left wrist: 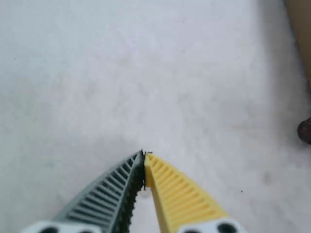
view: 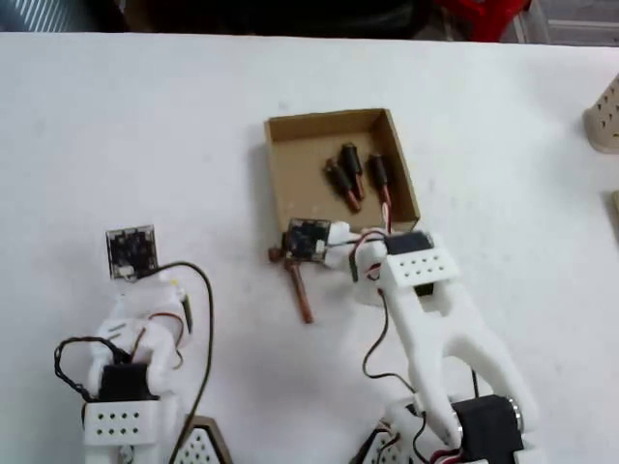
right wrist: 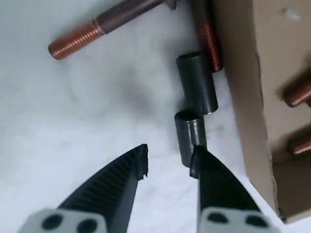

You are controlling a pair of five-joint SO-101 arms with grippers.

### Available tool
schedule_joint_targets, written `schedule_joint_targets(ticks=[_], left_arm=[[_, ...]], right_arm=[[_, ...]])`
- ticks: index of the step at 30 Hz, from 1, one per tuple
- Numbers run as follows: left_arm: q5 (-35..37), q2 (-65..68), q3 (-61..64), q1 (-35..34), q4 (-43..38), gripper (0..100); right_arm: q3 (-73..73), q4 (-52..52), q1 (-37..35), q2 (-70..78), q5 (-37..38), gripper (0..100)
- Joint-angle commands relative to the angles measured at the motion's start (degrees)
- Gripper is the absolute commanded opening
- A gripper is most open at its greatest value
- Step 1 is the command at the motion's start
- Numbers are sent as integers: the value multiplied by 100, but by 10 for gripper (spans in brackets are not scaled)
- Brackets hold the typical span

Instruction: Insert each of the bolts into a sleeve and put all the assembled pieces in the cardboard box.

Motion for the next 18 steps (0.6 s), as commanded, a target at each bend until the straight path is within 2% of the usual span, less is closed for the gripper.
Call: schedule_joint_targets(ticks=[1, 4, 12, 18], left_arm=[[-53, -48, -26, -48, -53, 23], [-53, -48, -26, -48, -53, 23], [-53, -48, -26, -48, -53, 23], [-53, -48, -26, -48, -53, 23]], right_arm=[[9, -215, 75, -189, 352, 137], [35, -365, 75, -127, 571, 137], [26, -1209, 92, 1024, 571, 135], [-193, -1165, 277, 1209, 580, 134]])
